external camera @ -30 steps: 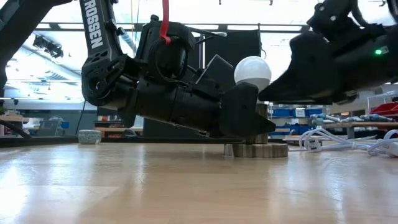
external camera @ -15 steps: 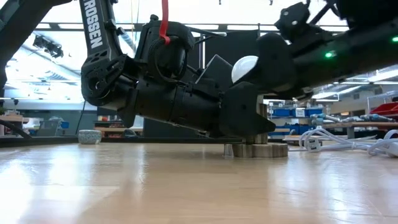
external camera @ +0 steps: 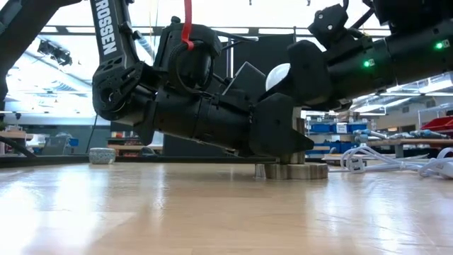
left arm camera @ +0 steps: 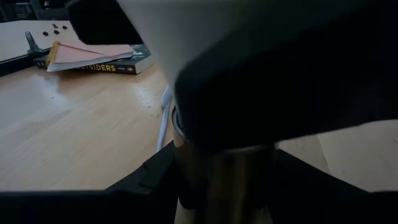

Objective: Screw lightbulb
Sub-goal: Remove the white lightbulb from the golden lamp

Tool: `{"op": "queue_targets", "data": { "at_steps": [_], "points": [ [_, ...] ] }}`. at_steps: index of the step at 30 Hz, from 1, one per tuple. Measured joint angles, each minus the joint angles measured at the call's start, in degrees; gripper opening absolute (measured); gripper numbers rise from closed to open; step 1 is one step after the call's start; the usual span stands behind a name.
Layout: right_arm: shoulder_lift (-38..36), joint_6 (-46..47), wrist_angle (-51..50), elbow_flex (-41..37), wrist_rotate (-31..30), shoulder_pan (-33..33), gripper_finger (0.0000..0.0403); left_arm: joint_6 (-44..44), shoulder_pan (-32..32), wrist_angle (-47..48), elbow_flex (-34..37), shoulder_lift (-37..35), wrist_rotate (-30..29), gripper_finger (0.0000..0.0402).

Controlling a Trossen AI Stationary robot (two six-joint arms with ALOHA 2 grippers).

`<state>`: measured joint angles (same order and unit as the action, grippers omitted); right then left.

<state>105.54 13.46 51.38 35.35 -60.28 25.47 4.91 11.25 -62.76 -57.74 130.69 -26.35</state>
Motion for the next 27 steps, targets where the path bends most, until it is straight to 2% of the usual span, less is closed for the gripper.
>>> {"op": "queue_targets", "data": {
  "at_steps": [4, 15, 23, 27],
  "points": [
    [0.0, -0.2, -0.6, 0.0, 0.1, 0.0, 0.0238, 0.0, 0.0, 0.0, 0.0, 0.0, 0.0, 0.0188],
    [0.1, 0.1, -0.8, -0.1, 1.8, 0.1, 0.0226, -0.5, 0.0, 0.6, -0.1, -0.1, 0.5, 0.0188],
    [0.0, 0.2, 0.3, -1.0, 9.4, -0.3, 0.0209, -3.8, 0.2, 0.8, 0.0, -0.1, 3.3, 0.0189],
    [-0.2, 1.1, 7.2, -5.1, 16.2, -1.0, 0.0208, -4.7, 0.4, 1.0, 0.0, -0.1, 5.3, 0.0189]
  ]
}}
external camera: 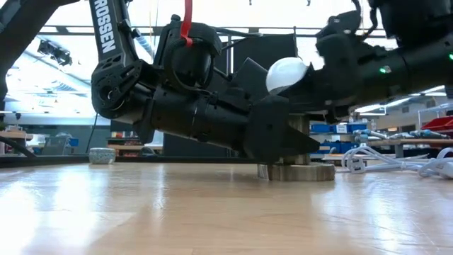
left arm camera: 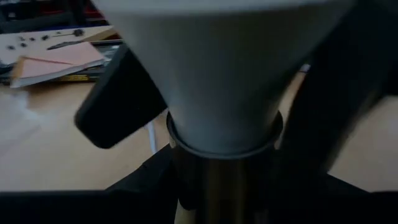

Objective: Screw lightbulb
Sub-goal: Remove the white lightbulb from the golden lamp

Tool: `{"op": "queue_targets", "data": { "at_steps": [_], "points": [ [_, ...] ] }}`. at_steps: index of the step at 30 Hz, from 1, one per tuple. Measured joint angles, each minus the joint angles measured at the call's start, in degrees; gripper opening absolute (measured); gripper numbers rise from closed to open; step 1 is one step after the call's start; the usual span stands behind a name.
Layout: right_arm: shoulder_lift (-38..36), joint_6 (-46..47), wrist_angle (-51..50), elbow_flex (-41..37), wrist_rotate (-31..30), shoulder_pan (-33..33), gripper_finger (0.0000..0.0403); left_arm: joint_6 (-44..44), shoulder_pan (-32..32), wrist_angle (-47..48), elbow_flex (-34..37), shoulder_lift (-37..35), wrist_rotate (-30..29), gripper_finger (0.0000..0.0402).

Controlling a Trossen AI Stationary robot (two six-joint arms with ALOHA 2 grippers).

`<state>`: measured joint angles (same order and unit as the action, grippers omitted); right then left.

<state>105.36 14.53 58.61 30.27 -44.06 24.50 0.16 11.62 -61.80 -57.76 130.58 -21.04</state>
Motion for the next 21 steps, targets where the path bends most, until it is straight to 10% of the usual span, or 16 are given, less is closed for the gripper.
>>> {"op": "queue_targets", "data": {
  "at_steps": [14, 21],
  "points": [
    [0.1, -9.8, 18.0, -9.5, 42.1, -11.3, 0.0200, -2.9, 0.0, -0.9, 0.0, 0.1, 8.2, 0.0189],
    [0.1, -10.1, 18.1, -9.5, 44.3, -12.7, 0.0196, -2.9, 0.0, -1.5, 0.0, 0.1, 9.0, 0.0189]
  ]
}}
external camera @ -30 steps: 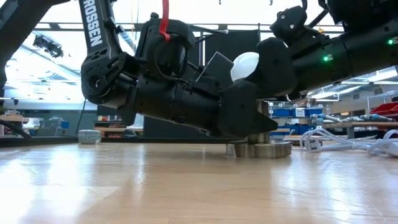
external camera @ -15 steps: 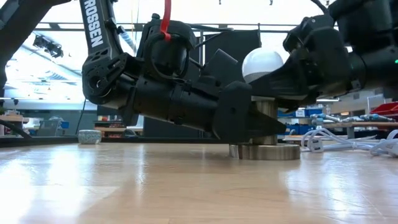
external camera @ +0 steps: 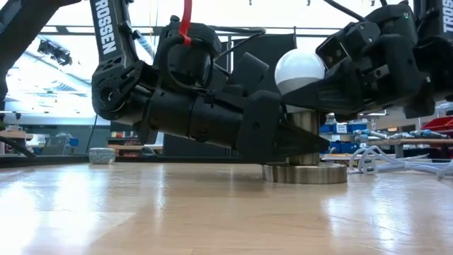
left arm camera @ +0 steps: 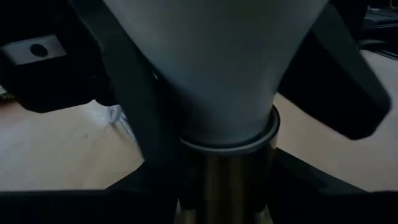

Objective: Screw lightbulb
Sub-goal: Remove the white lightbulb from the golden lamp

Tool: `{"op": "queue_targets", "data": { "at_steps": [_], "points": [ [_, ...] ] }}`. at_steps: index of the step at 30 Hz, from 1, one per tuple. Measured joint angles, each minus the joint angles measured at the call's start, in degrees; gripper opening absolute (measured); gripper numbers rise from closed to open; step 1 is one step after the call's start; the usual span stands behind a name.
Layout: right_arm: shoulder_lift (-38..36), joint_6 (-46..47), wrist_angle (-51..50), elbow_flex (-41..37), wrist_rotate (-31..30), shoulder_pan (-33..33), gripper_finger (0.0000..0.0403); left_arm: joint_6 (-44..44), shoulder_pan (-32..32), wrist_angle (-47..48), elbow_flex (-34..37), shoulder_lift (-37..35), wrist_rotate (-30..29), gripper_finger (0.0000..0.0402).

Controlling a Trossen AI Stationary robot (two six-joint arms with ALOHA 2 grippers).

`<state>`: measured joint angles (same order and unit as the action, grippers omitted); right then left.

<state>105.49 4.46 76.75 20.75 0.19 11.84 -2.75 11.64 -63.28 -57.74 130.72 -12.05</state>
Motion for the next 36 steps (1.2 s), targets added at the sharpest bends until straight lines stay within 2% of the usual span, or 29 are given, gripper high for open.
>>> {"op": "queue_targets", "data": {
  "at_steps": [7, 11, 17, 20, 24, 27, 30, 36],
  "points": [
    [-0.8, 6.1, -0.6, 0.0, -2.2, 2.1, 0.0251, -0.2, 0.0, 0.3, 0.0, 0.0, -0.2, 0.0189],
    [-5.6, 7.4, -7.9, -0.3, -4.6, 3.9, 0.0282, -0.2, 0.0, 0.3, 0.0, 0.0, -0.2, 0.0189],
    [-20.0, 8.2, -32.5, -0.4, -13.2, 6.7, 0.0287, 0.1, 0.0, 0.3, 0.0, 0.0, -0.3, 0.0189],
    [-27.6, 10.5, -42.3, -0.1, -14.0, 7.6, 0.0287, 0.1, 0.0, 0.3, 0.0, 0.0, -0.3, 0.0189],
    [-34.5, 15.6, -66.1, 5.7, -14.9, 9.1, 0.0287, 0.4, 0.0, 0.4, 0.0, 0.0, -0.3, 0.0189],
    [-34.8, 19.8, -84.3, 13.1, -17.1, 10.8, 0.0288, 0.8, 0.0, 0.6, 0.0, 0.0, -0.3, 0.0189],
    [-32.6, 25.7, -96.9, 21.2, -17.5, 11.8, 0.0288, 1.8, 0.0, 0.6, 0.0, 0.0, -0.3, 0.0189],
    [-25.0, 49.4, -118.2, 36.2, -17.3, 11.2, 0.0282, 3.0, 0.0, 0.6, 0.0, 0.0, -1.6, 0.0189]
  ]
}}
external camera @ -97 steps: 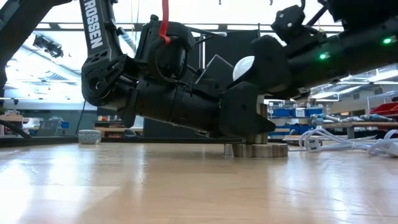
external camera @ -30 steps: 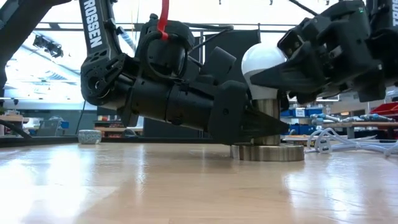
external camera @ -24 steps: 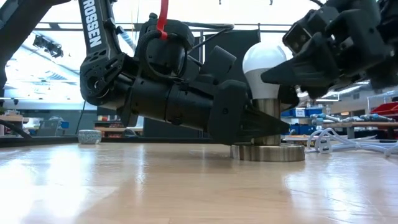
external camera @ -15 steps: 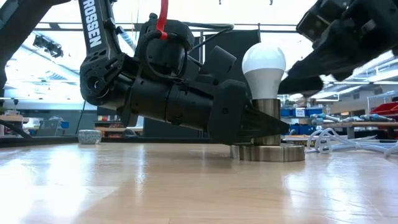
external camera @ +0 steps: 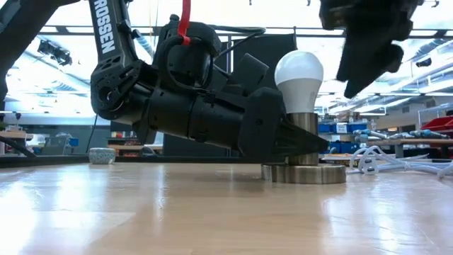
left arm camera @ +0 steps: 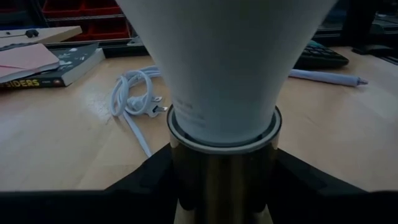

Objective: Screw lightbulb
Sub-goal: Remove the white lightbulb from the golden lamp

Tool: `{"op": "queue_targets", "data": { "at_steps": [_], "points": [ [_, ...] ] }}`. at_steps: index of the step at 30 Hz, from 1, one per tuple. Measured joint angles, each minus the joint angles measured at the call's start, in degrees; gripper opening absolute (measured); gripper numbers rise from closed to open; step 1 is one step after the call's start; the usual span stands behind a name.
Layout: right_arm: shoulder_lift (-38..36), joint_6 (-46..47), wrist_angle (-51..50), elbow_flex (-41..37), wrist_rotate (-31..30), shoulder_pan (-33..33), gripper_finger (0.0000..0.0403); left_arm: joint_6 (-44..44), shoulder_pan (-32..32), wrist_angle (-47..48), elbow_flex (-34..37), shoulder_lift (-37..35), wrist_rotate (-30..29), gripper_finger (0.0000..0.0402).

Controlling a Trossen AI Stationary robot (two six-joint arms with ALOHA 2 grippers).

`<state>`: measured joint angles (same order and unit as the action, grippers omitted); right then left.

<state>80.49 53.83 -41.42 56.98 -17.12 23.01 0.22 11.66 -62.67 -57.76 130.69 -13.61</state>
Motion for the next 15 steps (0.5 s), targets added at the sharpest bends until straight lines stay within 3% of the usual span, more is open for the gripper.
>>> {"op": "queue_targets", "data": {
  "at_steps": [2, 4, 10, 15],
  "points": [
    [3.5, 6.6, -4.1, 3.3, 1.5, 0.0, 0.0279, 0.1, 0.0, -0.1, 0.0, 0.0, -0.7, 0.0189],
    [7.0, 10.4, -6.9, 6.2, 6.7, 0.0, 0.0276, 0.1, 0.0, -0.2, 0.0, 0.0, -1.9, 0.0189],
    [14.8, 7.6, -5.7, 12.6, 15.2, 0.0, 0.0270, 0.3, 0.0, -0.2, 0.0, 0.0, -4.3, 0.0189],
    [16.9, 7.6, -5.8, 17.2, 15.9, -1.2, 0.0271, 0.9, 0.0, -0.3, 0.0, 0.0, -4.6, 0.0189]
  ]
}}
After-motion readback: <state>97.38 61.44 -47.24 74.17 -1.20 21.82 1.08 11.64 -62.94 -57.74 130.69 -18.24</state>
